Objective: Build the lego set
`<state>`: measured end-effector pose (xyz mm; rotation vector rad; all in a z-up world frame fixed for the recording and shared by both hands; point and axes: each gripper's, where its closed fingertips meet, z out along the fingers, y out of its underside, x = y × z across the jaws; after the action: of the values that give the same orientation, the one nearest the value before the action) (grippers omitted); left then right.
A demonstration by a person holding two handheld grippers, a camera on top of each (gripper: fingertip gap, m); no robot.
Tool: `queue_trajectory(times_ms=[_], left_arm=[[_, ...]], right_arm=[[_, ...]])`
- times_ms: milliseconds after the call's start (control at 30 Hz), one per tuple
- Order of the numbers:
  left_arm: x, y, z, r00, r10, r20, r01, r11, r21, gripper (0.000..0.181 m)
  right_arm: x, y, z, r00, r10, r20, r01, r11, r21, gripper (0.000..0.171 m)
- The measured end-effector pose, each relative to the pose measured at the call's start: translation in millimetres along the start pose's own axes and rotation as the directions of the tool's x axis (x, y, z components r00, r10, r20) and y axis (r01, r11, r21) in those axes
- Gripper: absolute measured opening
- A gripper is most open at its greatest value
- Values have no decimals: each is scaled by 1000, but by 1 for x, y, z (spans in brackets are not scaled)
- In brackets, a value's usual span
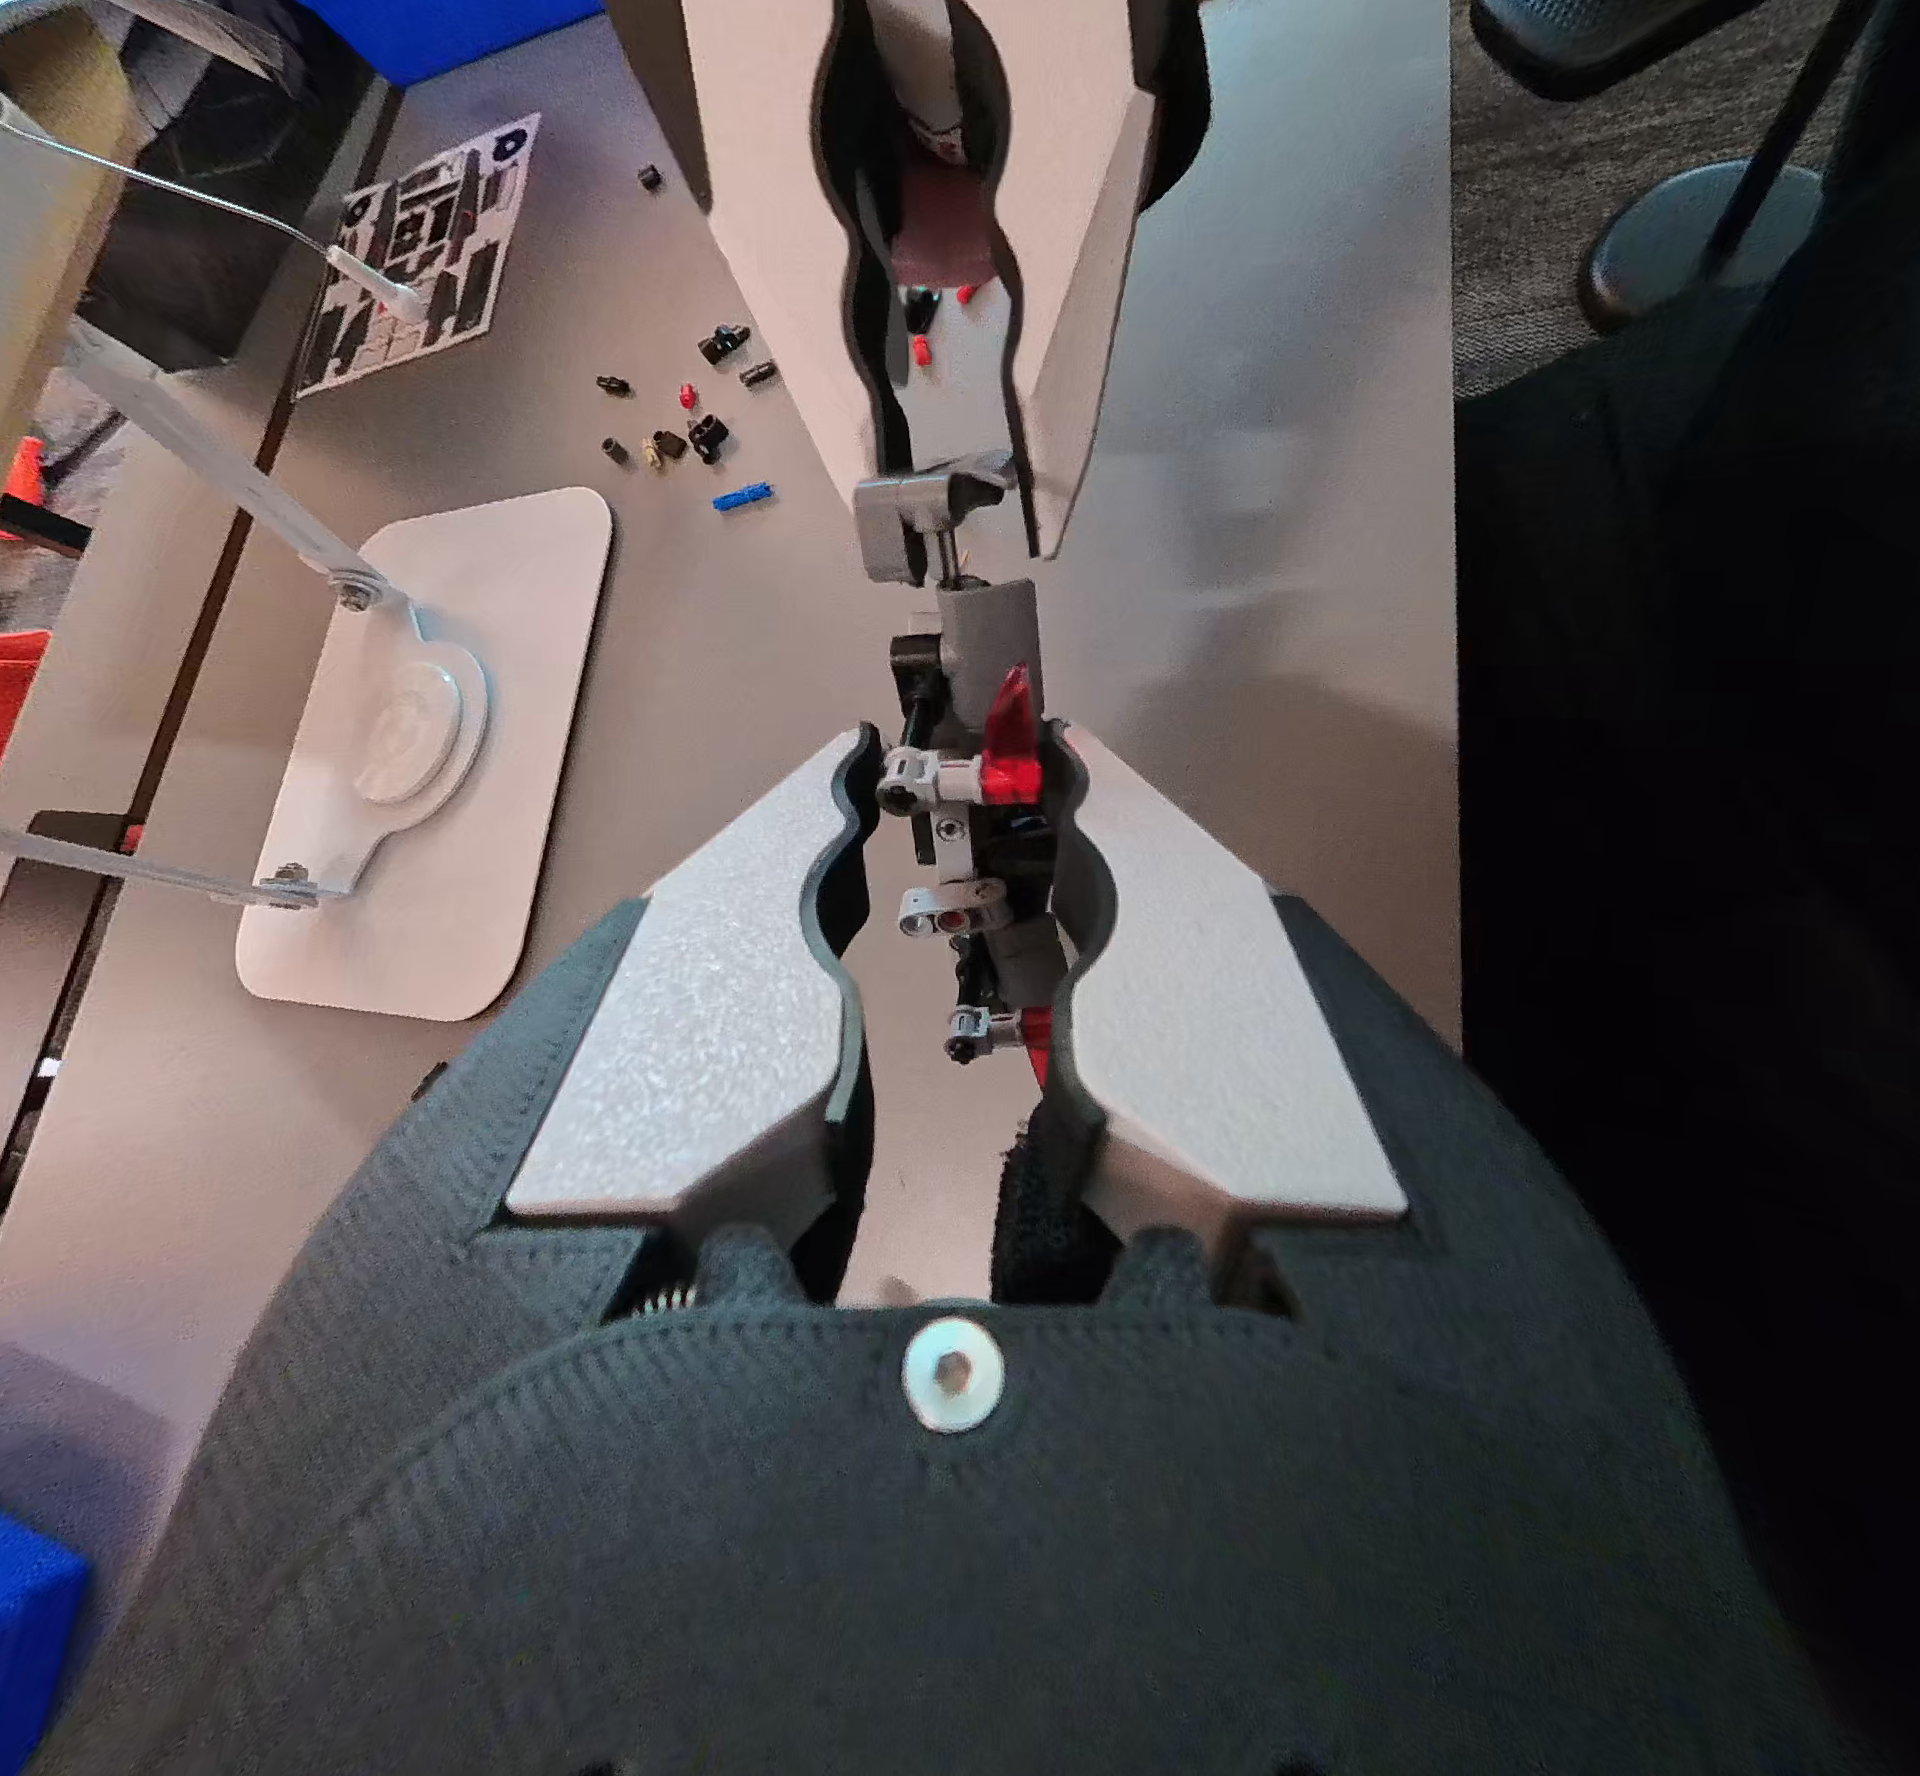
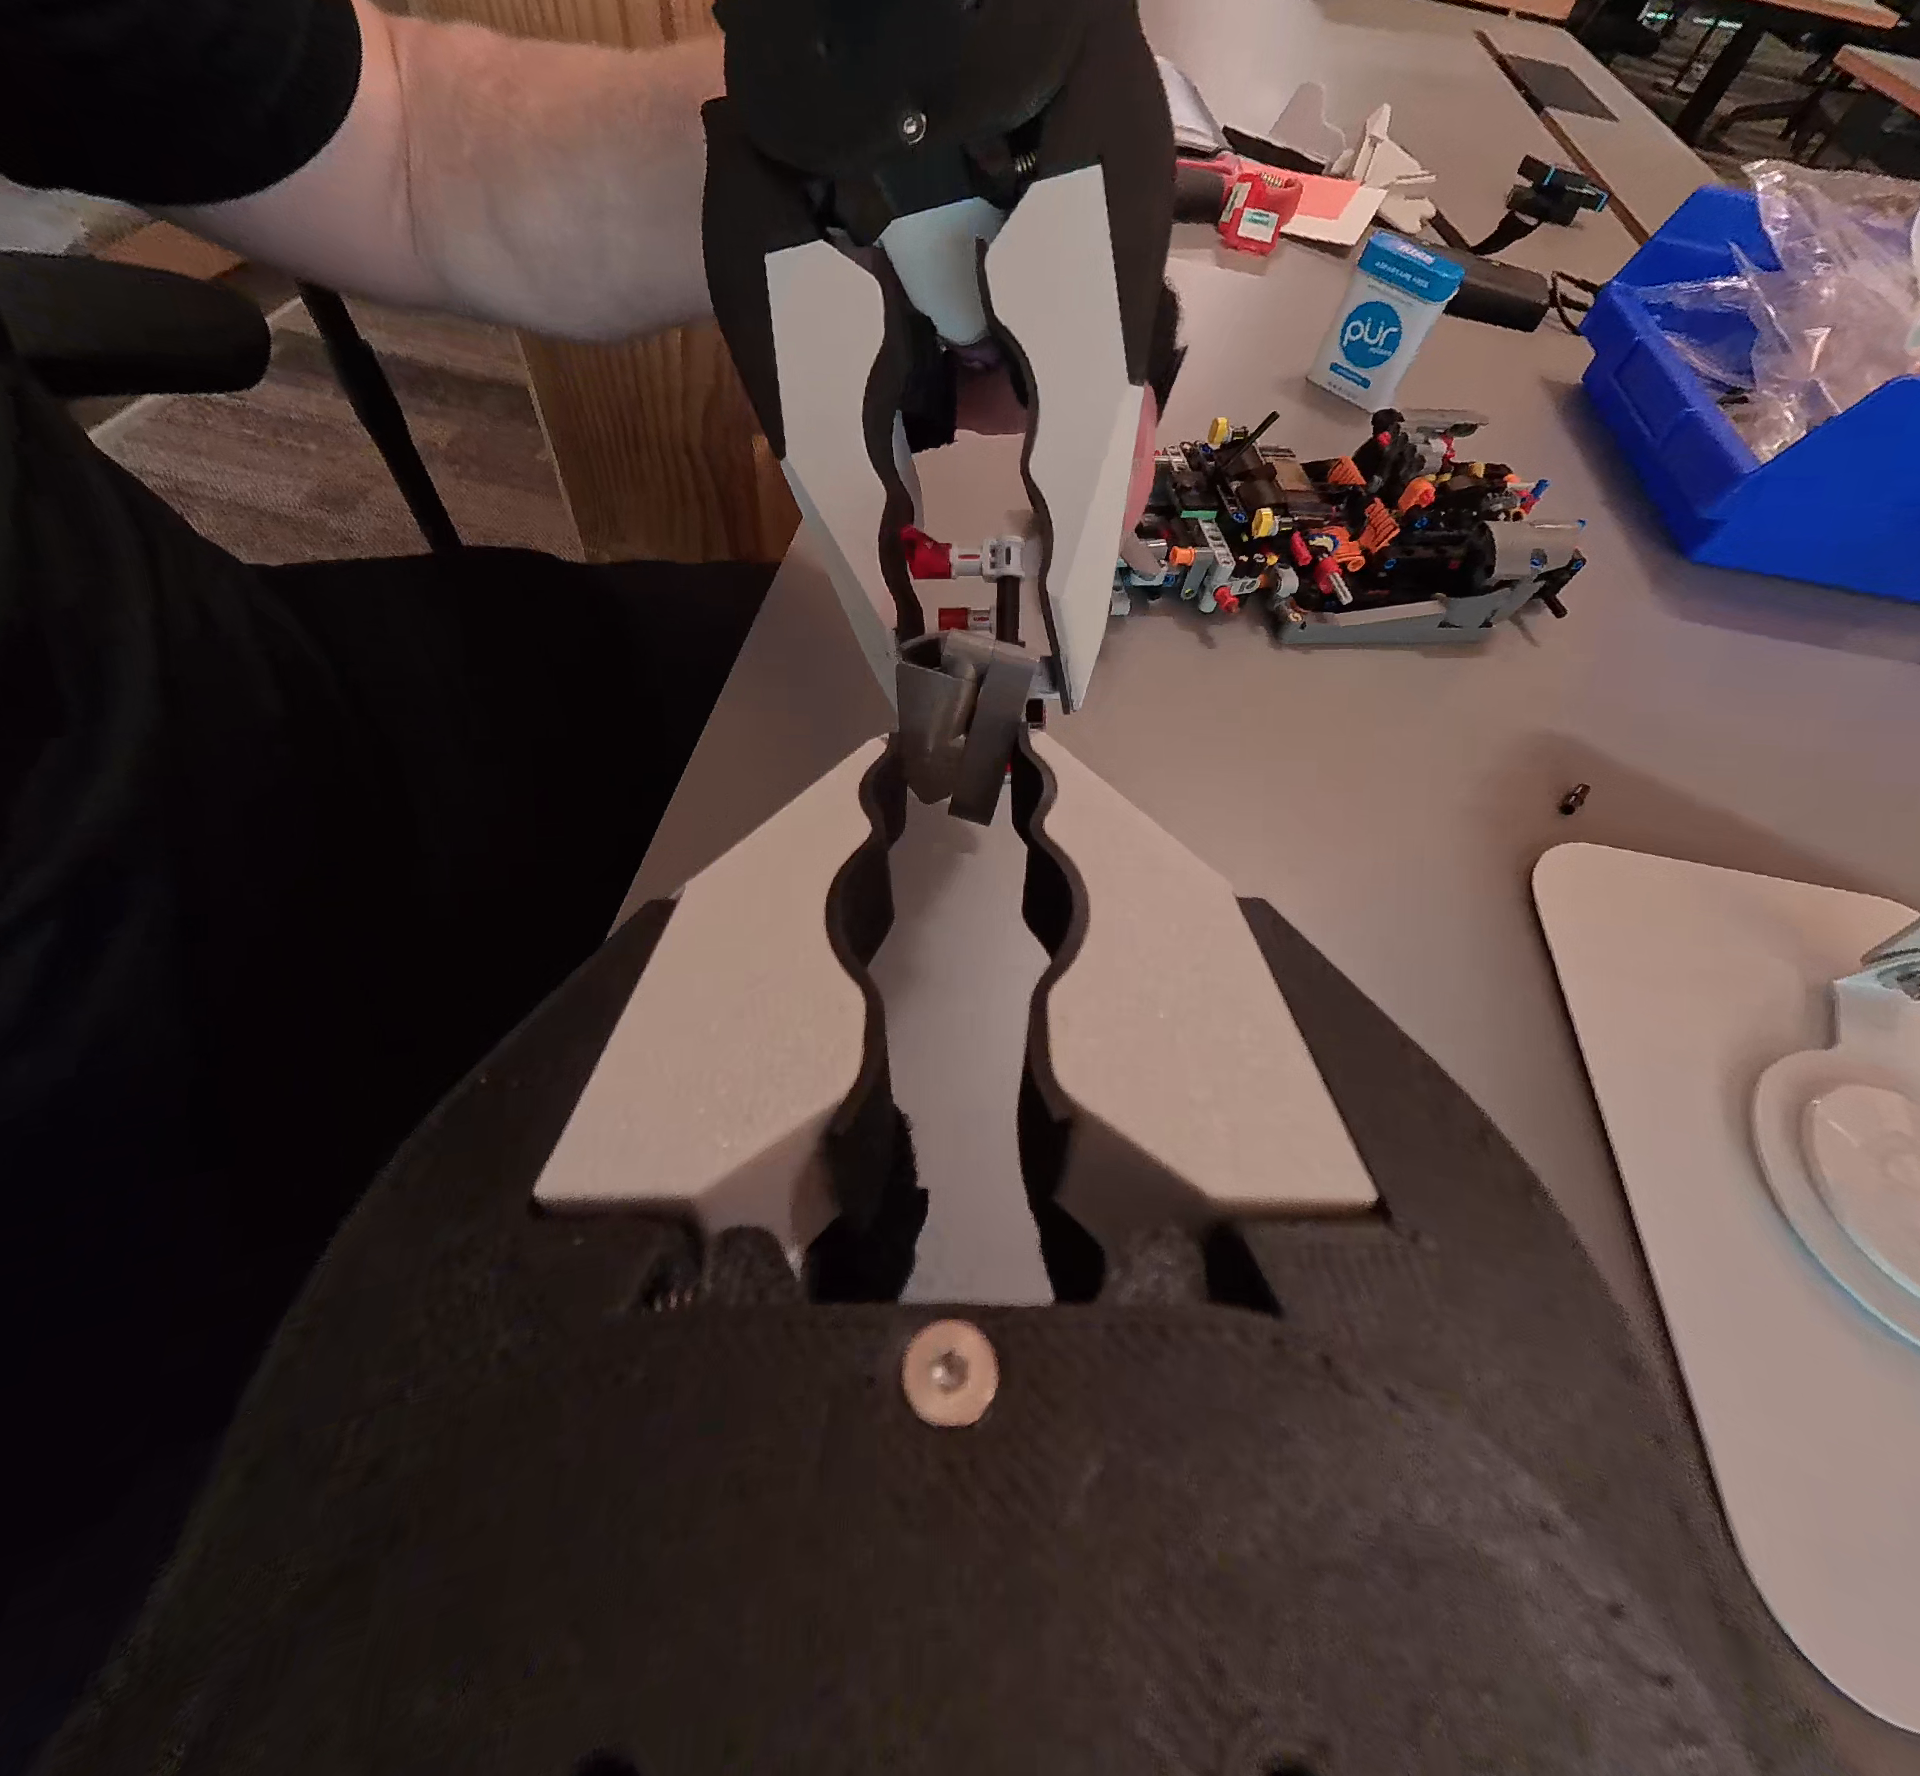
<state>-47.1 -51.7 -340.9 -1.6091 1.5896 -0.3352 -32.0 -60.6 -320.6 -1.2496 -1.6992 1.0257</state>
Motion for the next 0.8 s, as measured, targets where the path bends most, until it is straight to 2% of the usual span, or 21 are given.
queue_trajectory(times_ms=[633, 800], left_arm=[[7, 10, 14, 995, 6, -99, -12, 999, -52, 22], [7, 12, 18, 995, 23, -99, -31, 996, -86, 23]], right_arm=[[1, 25, 5, 997, -70, -20, 66, 984, -164, 17], [5, 37, 6, 992, -118, -54, 98, 953, -285, 17]])
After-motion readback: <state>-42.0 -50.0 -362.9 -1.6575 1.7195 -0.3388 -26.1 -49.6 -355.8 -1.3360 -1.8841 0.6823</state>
